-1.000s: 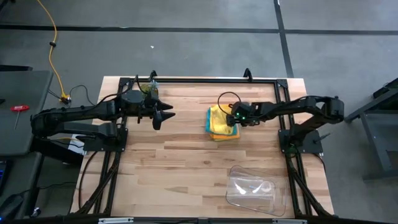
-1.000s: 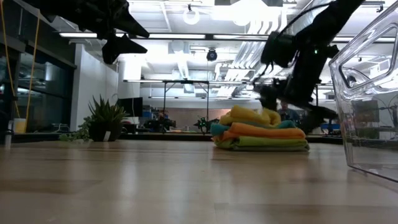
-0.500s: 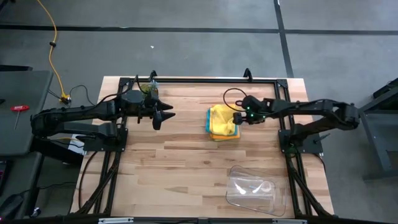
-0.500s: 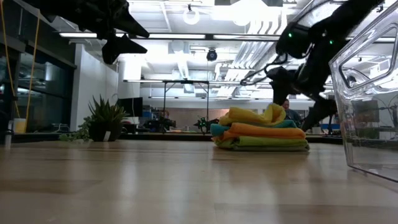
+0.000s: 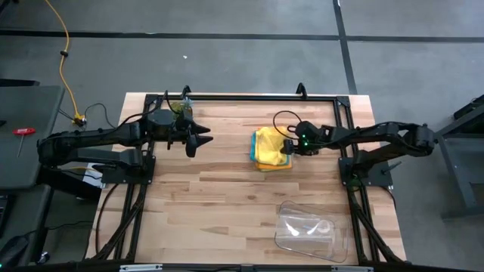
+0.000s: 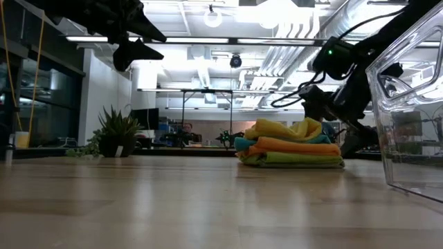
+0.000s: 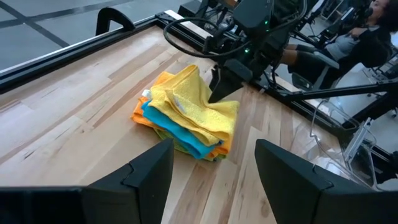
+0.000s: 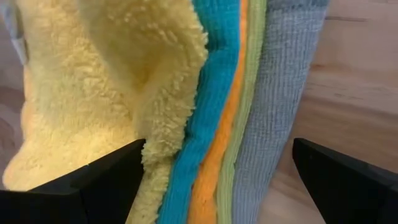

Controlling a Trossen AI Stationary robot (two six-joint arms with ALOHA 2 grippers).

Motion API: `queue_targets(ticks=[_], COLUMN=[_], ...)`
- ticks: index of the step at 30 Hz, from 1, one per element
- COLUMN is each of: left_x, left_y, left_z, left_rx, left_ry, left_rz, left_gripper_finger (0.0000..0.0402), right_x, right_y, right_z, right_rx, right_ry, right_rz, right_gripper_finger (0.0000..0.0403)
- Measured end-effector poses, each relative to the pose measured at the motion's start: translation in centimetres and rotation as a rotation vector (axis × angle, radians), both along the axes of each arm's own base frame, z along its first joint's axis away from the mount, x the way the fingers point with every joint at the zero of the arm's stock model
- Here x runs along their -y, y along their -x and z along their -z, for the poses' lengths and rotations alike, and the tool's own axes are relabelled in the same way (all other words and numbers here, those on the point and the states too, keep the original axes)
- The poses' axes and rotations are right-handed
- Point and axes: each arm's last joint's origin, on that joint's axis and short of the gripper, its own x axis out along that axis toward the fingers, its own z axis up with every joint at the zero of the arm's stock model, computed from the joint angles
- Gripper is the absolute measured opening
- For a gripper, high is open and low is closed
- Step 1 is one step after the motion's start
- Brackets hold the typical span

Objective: Fold microfiber towels
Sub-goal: Put the stacked folded cloths into the bin

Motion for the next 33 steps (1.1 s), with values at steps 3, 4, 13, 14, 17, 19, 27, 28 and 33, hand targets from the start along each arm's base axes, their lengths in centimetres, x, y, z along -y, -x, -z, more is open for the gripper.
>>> queue_targets(ticks=[3, 4, 13, 14, 17, 19, 27, 28, 33], left_x=[0.0, 0.0, 0.0, 0.0, 0.0, 0.1, 0.1, 0.1, 0.1], left_y=[0.0, 0.0, 0.0, 0.0, 0.0, 0.0, 0.0, 0.0, 0.0], left_z=[0.0, 0.0, 0.0, 0.0, 0.0, 0.0, 0.0, 0.0, 0.0], left_rx=[0.0, 0.0, 0.0, 0.0, -0.001, -0.002, -0.001, -0.001, -0.001], left_ry=[0.0, 0.0, 0.0, 0.0, 0.001, 0.002, 0.004, 0.004, 0.003], left_rz=[0.0, 0.0, 0.0, 0.0, 0.001, 0.004, 0.008, 0.008, 0.008], left_gripper_finger=[0.0216, 0.0216, 0.0216, 0.0216, 0.0216, 0.0216, 0.0216, 0.0216, 0.0216], right_x=[0.1, 0.1, 0.5, 0.6, 0.8, 0.9, 0.9, 0.9, 0.9], right_y=[-0.3, -0.4, -1.2, -1.4, -2.1, -2.3, -2.3, -2.2, -1.5], right_z=[-0.6, -0.8, -0.4, -0.1, 0.5, 0.8, -0.5, -0.9, -2.5], right_rx=[-0.01, -0.023, -0.034, -0.031, -0.027, -0.017, -0.004, -0.023, -0.107], right_ry=[-0.003, 0.003, 0.017, 0.012, 0.009, 0.014, 0.026, 0.04, 0.102], right_rz=[-0.032, -0.043, -0.039, -0.031, -0.026, -0.02, -0.035, -0.041, -0.046], right_gripper_finger=[0.0394, 0.0394, 0.0394, 0.0394, 0.0394, 0.0394, 0.0394, 0.0394, 0.0394])
